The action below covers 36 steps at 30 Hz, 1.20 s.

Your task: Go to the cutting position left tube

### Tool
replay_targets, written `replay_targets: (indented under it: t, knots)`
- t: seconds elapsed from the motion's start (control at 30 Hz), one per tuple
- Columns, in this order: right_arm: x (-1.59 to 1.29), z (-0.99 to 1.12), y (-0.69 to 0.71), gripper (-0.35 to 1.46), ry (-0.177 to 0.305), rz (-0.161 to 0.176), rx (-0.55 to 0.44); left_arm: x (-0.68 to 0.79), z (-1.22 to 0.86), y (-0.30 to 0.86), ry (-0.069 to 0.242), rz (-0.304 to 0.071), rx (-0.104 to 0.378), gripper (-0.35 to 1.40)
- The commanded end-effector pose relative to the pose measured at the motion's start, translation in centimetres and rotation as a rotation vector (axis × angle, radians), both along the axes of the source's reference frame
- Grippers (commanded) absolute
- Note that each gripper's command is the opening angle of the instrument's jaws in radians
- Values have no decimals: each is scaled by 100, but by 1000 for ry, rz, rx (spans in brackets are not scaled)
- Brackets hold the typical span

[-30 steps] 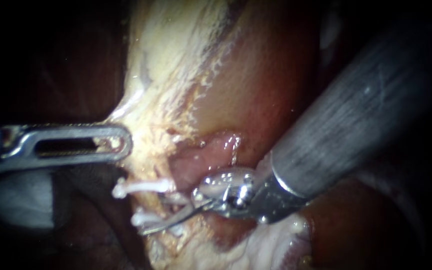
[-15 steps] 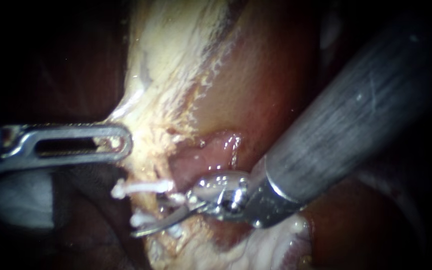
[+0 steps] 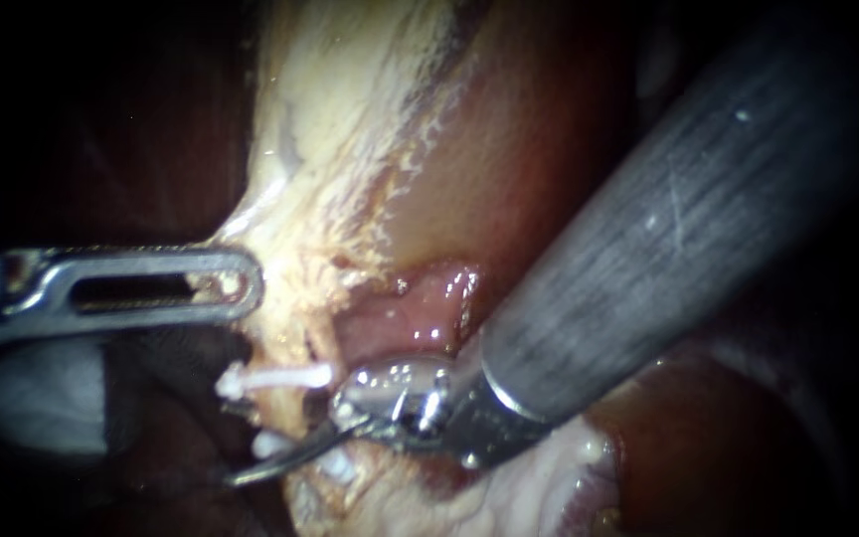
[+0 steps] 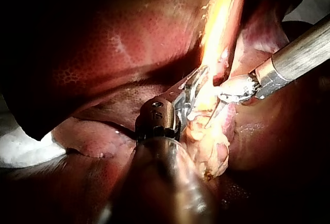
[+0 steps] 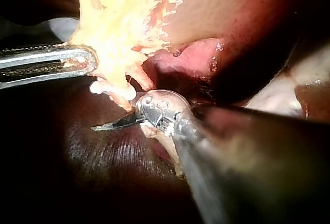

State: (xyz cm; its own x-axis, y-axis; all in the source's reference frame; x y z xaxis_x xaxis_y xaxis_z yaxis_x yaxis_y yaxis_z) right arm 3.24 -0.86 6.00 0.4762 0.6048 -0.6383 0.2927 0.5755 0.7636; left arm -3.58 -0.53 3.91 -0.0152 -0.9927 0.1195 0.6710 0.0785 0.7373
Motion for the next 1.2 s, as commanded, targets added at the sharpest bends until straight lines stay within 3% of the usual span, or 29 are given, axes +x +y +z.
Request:
replay_targets:
  t: [0.03,0.6,1.2]
  knots:
    - [1,1,0,130,-4,5,6,0,0,0,0,0,0,-35]
    - [13,20,4,125,-39,30,43,-1,0,0,0,-1,0,-35]
    - [13,19,3,126,-38,29,43,-1,0,0,0,-1,0,-35]
